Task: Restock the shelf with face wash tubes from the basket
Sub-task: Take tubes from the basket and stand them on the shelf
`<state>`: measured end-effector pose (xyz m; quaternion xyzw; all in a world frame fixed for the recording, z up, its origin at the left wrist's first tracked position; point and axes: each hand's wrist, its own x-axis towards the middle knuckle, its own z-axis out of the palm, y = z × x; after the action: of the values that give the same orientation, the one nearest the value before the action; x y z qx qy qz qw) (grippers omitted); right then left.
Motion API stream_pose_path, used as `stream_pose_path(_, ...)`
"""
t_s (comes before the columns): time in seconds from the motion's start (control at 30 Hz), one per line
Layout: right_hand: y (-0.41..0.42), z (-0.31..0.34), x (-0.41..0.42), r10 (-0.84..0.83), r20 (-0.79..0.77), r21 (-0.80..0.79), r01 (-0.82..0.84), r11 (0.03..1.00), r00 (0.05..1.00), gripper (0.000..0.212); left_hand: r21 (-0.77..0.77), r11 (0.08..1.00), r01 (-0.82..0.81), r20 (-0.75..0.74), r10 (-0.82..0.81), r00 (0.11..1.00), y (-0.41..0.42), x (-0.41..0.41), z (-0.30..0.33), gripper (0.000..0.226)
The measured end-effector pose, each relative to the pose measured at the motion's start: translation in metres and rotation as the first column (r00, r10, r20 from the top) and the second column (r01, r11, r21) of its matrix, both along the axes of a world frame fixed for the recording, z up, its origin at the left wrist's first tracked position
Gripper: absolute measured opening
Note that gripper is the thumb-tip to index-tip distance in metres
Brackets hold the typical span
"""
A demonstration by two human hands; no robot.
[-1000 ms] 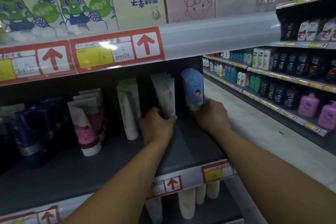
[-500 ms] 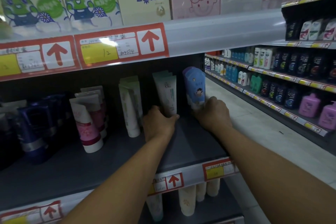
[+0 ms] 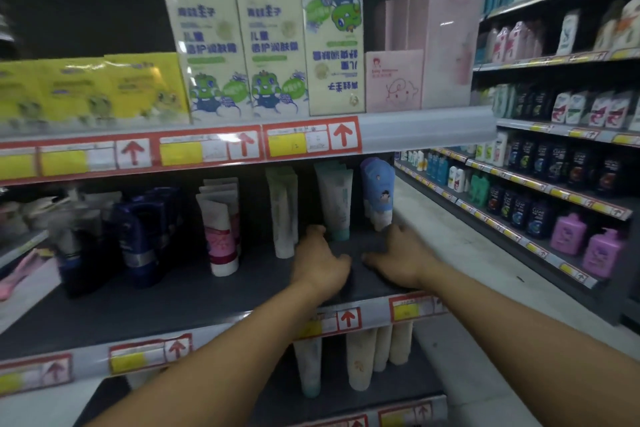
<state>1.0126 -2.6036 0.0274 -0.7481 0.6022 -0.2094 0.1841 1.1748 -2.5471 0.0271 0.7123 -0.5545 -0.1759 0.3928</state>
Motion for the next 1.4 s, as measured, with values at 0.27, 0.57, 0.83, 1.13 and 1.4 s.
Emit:
stream_pose_path(0.27,0.087,0.007,0.034,0.099,0.031,-0.134,-0.094,0.986,0.995,0.044,-0.035,0.996,0.078,0.076,-0.075,0.994,0.086,0.035,0.019,0.054)
stream_pose_path(0.57,0.174,0.011,0.085,0.164,-0.029,-0.269,-0.166,0.949,0.986,0.036,-0.106,0.992,0.068,0.137,-0.053,0.989,0.169,0.075,0.018,0.043)
stream_pose_path(0.83,0.223,-0.025,0.138,0.236,-0.110,-0.259,-0.257,0.931,0.965,0.025,-0.019,1.000,0.014,0.050,-0.013,0.999,0.216,0.106,-0.019,0.046)
stream_pose_path(1.13,0.236,-0.111,0.165,0.361,-0.201,-0.115,-0.388,0.915,0.911,0.031,0.118,0.993,-0.012,0.063,0.005,0.998,0.234,0.146,-0.105,0.030)
stream_pose_path(1.4,0.241,-0.211,0.160,0.419,-0.293,0.158,-0.389,0.908,0.859,0.030,0.345,0.938,-0.037,0.034,0.027,0.999,0.238,0.152,-0.212,0.014)
